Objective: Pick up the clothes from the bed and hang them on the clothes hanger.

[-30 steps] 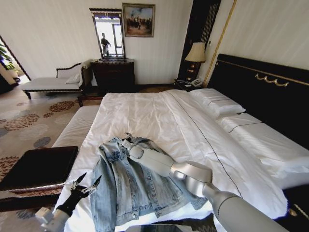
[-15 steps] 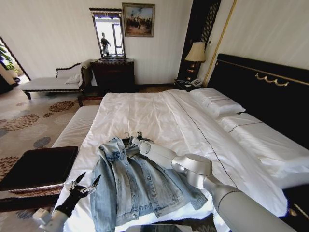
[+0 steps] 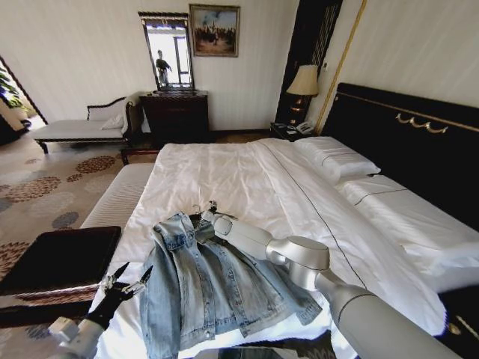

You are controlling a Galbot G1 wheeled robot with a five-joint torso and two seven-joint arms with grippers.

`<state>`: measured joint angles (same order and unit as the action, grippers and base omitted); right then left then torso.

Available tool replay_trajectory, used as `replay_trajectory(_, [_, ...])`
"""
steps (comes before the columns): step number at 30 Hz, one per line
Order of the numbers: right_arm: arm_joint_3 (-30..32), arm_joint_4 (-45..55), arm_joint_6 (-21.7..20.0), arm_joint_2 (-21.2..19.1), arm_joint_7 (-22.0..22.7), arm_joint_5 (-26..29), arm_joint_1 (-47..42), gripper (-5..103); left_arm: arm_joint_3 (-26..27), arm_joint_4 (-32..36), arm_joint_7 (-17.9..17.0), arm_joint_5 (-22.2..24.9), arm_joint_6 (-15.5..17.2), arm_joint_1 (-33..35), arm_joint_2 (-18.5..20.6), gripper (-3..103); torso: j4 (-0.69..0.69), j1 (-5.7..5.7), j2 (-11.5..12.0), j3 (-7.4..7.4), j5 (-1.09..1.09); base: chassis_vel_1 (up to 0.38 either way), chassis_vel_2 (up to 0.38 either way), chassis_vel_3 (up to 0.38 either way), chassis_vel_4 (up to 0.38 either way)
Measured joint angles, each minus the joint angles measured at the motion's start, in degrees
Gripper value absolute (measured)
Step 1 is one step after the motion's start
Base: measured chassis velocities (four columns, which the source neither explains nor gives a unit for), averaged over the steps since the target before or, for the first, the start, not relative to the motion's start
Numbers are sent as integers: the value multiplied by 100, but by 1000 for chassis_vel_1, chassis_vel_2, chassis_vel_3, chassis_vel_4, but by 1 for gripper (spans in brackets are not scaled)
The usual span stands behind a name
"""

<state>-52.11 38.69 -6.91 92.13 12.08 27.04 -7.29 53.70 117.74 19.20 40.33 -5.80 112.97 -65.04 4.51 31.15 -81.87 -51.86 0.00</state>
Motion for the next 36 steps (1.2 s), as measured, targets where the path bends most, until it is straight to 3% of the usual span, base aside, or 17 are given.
replay_trajectory(7, [500,817,-321,0,328,203,-329,100,14,4,-67,45,5,77,-10,100,0,0,0,0,0,0,0,0,0])
replay_trajectory(10, [606,1301,-427,-184,512,458,-441,100,-85,61,-74,75,3,217,-21,100,-10,0,0,0,3,0,0,0,0])
replay_trajectory(13, [735,1907,-633,-729,720,896,-543,100,-254,64,-89,58,-12,340,-74,100,1,-1,0,1,1,0,0,0,0])
replay_trajectory(15, [841,2363,-748,-1113,853,1196,-612,100,-356,60,-109,57,-13,398,-119,100,3,0,0,0,1,0,0,0,0])
replay_trajectory(17, [855,2435,-765,-1164,867,1234,-625,100,-372,60,-112,59,-14,409,-125,100,2,0,0,0,1,0,0,0,0])
replay_trajectory(20, [1055,3331,-968,-1821,1075,1646,-862,100,-478,-10,-153,76,-20,504,-143,100,1,1,0,0,3,0,0,0,0])
replay_trajectory(21, [1055,3331,-968,-1821,1075,1646,-862,100,-478,-10,-153,76,-20,504,-143,100,1,1,0,0,3,0,0,0,0])
replay_trajectory(26, [1503,4317,-1294,-3093,1296,2321,-1475,100,-576,-87,-269,378,-5,772,-165,100,1,-1,-1,1,2,0,0,0,0])
replay_trajectory(28, [1526,4361,-1311,-3162,1306,2358,-1510,100,-577,-87,-273,386,-5,794,-169,100,1,-1,-1,1,1,0,0,0,0])
replay_trajectory(31, [1826,5018,-1443,-3790,1345,2741,-1924,100,-603,-53,-314,505,-17,1116,-245,100,1,0,0,0,5,0,0,0,0])
replay_trajectory(33, [1878,5124,-1460,-3862,1341,2790,-1989,100,-607,-49,-320,532,-22,1177,-263,100,0,0,0,0,4,0,0,0,0])
replay_trajectory(36, [2266,5758,-1570,-4274,1262,3117,-2431,100,-713,-52,-372,617,-49,1504,-335,100,-2,0,0,1,2,0,0,0,0])
